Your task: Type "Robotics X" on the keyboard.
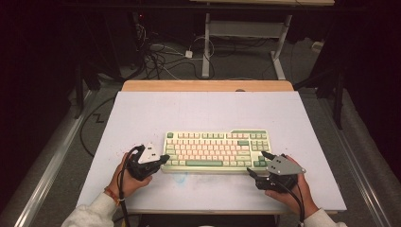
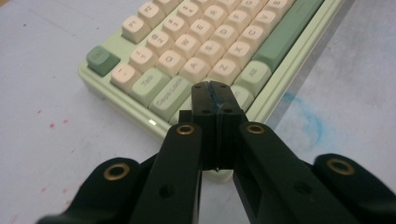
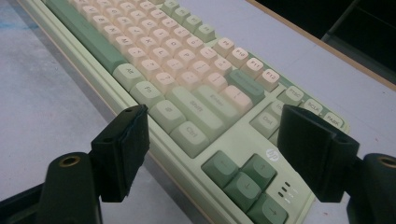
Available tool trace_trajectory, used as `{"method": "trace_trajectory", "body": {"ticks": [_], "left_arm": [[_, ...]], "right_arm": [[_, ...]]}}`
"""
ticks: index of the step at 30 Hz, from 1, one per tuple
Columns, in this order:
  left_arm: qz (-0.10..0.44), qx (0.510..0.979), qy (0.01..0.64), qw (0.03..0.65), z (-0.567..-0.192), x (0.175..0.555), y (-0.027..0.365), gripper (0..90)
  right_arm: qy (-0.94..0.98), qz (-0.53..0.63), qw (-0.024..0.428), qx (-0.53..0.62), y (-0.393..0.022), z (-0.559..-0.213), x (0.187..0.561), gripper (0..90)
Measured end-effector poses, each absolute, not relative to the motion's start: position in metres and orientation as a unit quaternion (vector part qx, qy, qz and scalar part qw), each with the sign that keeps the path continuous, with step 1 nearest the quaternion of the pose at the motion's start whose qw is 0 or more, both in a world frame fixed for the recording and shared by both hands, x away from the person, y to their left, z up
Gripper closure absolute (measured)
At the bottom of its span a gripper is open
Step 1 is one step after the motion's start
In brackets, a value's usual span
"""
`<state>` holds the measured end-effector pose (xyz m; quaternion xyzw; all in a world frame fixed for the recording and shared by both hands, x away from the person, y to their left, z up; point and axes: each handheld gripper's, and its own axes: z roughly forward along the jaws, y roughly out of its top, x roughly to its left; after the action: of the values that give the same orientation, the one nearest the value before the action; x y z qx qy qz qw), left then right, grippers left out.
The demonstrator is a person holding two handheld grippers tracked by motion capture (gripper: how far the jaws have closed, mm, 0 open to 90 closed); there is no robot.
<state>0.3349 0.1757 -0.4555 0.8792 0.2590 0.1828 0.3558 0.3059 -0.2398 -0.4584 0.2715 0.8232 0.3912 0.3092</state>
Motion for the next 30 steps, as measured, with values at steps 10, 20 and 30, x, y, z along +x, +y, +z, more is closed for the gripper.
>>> {"method": "trace_trajectory", "body": {"ticks": [10,20,30], "left_arm": [[0.168,0.89,0.241,0.349,-0.45,0.353,0.148,87.6],[0.159,0.898,0.234,0.336,-0.45,0.37,0.13,87.5],[0.158,0.905,0.231,0.32,-0.453,0.38,0.121,87.5]], "right_arm": [[0.825,0.39,0.306,0.272,-0.24,-0.46,0.307,25.3],[0.827,0.387,0.304,0.271,-0.239,-0.461,0.307,25.4],[0.828,0.387,0.303,0.271,-0.239,-0.461,0.307,25.4]]}}
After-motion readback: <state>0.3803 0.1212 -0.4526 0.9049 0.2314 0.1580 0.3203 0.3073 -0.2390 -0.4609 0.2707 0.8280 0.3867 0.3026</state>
